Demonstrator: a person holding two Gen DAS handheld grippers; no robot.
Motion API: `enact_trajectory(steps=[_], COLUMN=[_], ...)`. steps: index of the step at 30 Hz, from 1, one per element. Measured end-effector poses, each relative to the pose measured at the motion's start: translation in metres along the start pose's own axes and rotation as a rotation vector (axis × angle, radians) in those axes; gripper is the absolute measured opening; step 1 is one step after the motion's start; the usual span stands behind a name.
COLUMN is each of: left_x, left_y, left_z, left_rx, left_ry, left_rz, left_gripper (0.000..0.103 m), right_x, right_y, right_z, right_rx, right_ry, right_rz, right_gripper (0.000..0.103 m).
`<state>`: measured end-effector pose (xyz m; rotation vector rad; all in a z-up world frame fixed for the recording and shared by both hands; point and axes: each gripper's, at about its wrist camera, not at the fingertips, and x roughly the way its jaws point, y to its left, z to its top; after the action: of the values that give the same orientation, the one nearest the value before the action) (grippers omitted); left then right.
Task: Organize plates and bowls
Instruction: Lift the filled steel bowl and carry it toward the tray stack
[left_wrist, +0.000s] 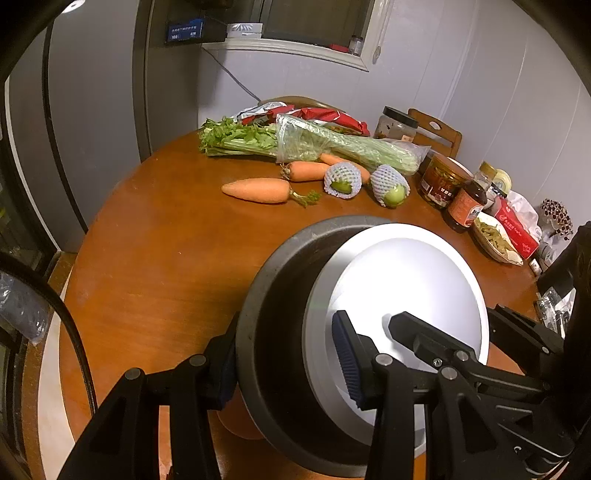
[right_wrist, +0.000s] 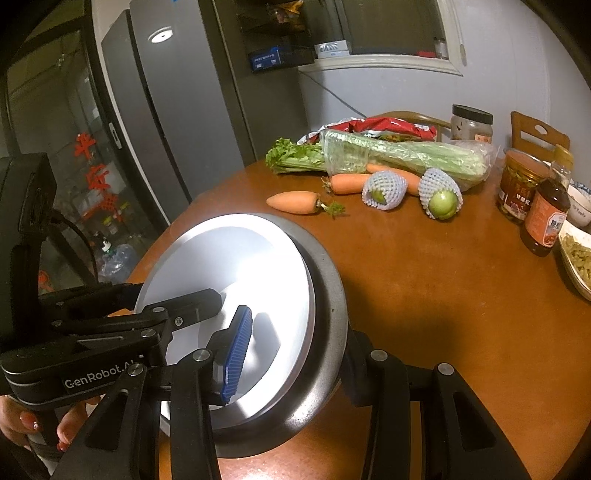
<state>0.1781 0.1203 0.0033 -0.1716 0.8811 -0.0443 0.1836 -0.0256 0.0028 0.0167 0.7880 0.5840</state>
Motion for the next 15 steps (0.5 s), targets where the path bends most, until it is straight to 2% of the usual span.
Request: enact_trajectory(steps=[15], left_x=[0.0005], left_y=[-0.0056], left_z=[0.0000], left_rx=[0.028], left_ry=[-0.013], left_rz=[0.036], left_gripper=[0.046], right_x=[0.0033], right_y=[-0.0036], right_z=[-0.0033], right_rx=[-0.013], right_ry=[-0.007], right_rz=[-0.028], right_gripper=[0.045])
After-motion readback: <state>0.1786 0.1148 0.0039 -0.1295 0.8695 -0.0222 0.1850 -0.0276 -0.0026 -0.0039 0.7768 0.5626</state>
